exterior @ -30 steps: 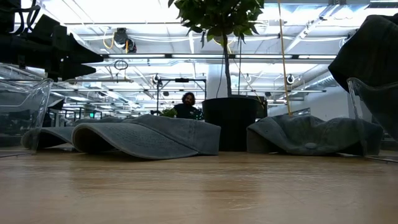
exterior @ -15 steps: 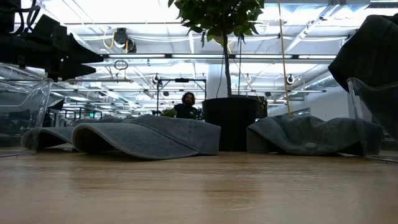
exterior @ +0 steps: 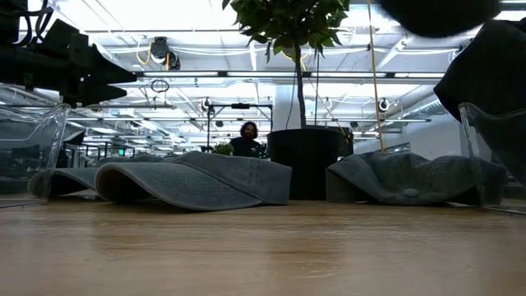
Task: Pick & Place hat
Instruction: Put the right black cap into the right transparent bin
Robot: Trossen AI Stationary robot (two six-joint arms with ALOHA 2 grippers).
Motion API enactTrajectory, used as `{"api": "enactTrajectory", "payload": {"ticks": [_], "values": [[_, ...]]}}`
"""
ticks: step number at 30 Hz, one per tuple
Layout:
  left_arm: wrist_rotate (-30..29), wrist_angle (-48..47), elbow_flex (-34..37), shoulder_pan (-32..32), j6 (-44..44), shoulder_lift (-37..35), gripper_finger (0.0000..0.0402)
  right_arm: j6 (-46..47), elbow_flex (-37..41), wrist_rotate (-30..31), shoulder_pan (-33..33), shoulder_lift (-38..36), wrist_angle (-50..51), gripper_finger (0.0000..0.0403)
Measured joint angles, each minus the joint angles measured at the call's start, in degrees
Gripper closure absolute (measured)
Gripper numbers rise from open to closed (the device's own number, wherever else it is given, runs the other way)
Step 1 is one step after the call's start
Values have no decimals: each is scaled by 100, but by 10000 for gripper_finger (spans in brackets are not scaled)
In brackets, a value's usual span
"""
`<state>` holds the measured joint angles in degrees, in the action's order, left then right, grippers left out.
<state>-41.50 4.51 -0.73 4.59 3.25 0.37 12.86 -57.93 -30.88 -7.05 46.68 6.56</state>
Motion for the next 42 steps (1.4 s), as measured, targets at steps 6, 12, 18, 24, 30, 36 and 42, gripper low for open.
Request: {"api": "enactTrajectory", "payload": {"ticks": [6,12,18,24,30,36,42], "values": [[0,0,0,1,0,-1,36,-208,2,977,-621,12,1001,403],[0,0,0,-1,0,0,36,401,2,1472,-1331,-20,865,403],[0,0,0,-1,0,-1,36,892,-37,1638,-1764,-20,395,403],[0,0,1,-1,0,0,36,399,-279,2394,-2220,-143,664,403],[0,1,1,0,0,1,36,371,-572,2936,-2529,-163,637,403],[0,0,1,0,0,1,36,400,-610,3067,-2771,-164,364,403],[0,0,0,1,0,0,36,96,-608,3454,-2955,-162,322,403]]}}
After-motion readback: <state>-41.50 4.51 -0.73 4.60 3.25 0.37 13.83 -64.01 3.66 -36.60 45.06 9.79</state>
